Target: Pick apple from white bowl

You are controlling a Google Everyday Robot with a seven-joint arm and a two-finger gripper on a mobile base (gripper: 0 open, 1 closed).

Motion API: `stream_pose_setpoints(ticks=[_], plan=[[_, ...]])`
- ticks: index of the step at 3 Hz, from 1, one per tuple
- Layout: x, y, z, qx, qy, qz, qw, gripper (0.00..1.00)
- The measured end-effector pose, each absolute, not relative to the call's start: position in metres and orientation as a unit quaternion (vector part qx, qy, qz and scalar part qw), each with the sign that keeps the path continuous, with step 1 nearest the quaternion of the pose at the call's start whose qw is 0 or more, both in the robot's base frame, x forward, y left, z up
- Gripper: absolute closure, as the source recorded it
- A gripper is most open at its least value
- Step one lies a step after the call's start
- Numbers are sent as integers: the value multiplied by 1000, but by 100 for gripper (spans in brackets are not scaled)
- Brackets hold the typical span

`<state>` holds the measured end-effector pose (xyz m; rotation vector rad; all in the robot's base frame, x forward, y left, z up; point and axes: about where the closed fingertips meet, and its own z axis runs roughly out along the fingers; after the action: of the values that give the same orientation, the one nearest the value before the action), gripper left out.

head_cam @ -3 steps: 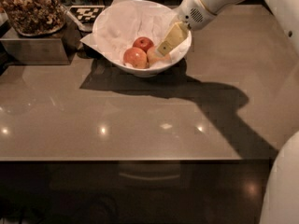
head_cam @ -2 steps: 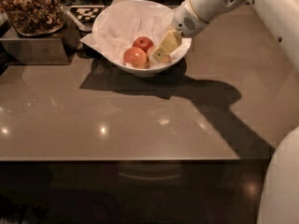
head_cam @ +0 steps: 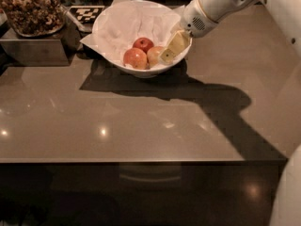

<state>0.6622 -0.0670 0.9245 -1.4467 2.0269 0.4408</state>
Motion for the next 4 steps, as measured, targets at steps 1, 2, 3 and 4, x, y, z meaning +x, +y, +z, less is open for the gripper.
stream_pose_setpoints(ticks=[1, 2, 3, 4], plan=[[652, -80, 935, -539, 766, 160, 312, 22], [655, -80, 942, -545, 759, 154, 319, 23], [664, -74, 952, -558, 749, 148, 325, 22], [672, -65, 957, -571, 739, 145, 327, 22]])
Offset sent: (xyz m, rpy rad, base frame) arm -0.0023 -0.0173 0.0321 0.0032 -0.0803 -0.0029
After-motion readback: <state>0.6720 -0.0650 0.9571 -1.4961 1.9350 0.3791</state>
